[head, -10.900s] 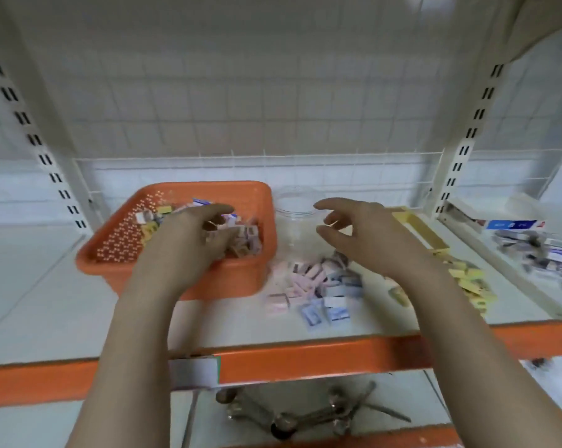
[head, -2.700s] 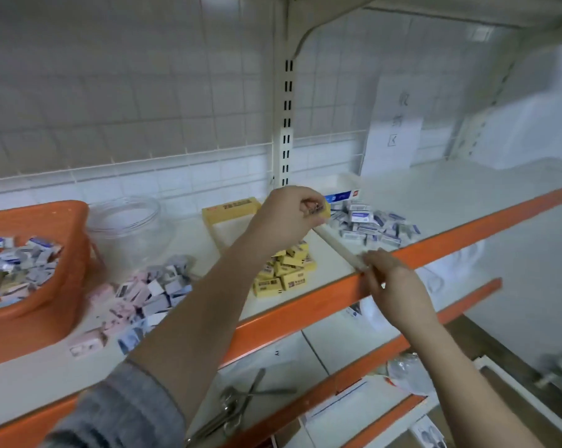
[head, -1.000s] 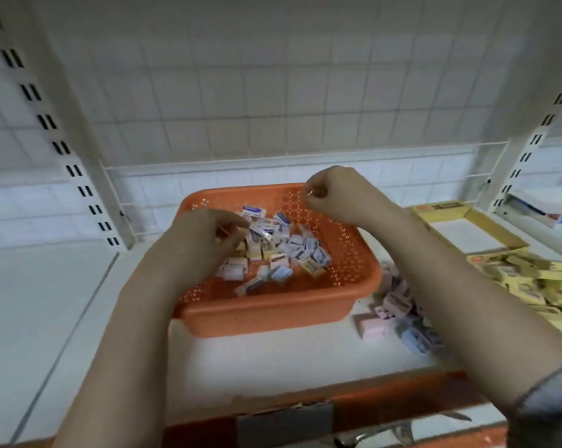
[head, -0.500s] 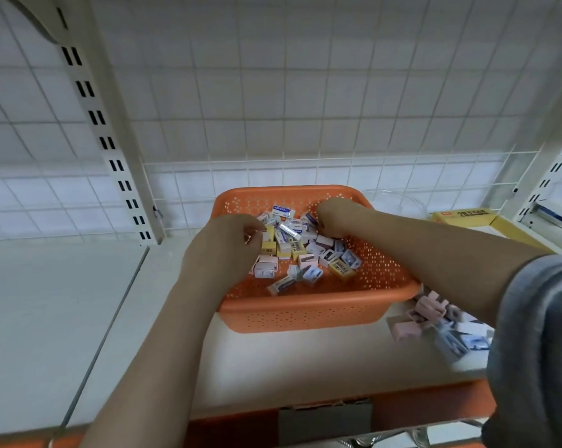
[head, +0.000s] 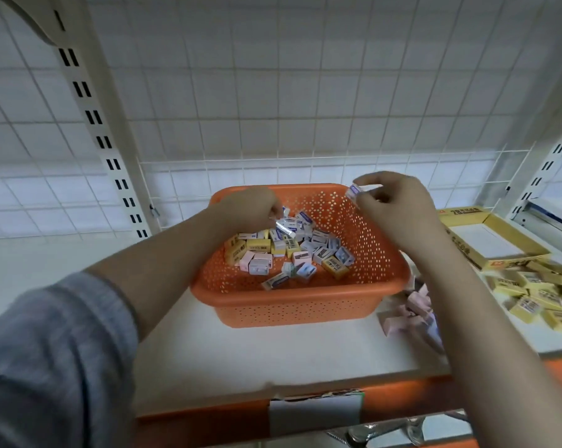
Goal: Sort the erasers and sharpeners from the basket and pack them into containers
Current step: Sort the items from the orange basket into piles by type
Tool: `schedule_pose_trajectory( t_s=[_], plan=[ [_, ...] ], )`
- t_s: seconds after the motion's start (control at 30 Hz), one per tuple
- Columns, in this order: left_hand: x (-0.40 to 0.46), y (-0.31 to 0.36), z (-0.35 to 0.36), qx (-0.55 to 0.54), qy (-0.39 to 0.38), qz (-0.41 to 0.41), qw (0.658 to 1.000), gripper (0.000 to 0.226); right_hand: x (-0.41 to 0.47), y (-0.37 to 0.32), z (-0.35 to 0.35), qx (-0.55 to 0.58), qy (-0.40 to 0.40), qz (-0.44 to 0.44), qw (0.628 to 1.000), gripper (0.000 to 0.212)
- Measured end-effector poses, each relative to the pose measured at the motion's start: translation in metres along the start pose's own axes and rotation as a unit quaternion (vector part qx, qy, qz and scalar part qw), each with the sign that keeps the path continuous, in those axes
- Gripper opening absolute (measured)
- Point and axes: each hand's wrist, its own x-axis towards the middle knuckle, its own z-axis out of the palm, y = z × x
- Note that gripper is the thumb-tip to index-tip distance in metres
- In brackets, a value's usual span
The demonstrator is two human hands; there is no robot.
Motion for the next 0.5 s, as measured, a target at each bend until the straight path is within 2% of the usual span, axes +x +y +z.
schedule_pose_trajectory(
  t_s=[0.07,0.2,0.33,0.5],
  plan=[
    [0.011,0.002,0.006,0.004,-0.018,0.017,1.0,0.03,-0.023,0.003,-0.004,0.08,0.04,0.024,0.996,0.019],
    [0.023,0.004,0.007,0.014,-0.029,0.017,0.999,0.022,-0.047,0.009,-0.004,0.158,0.073,0.055,0.983,0.02],
    [0.025,0.006,0.006,0.042,-0.007,0.046,0.998,0.016,-0.054,0.008,-0.004,0.189,0.068,0.065,0.978,0.021],
    [0.013,0.008,-0.007,-0.024,0.044,0.027,0.998,0.018,-0.054,0.006,-0.007,0.198,0.089,0.068,0.974,0.028]
  ],
)
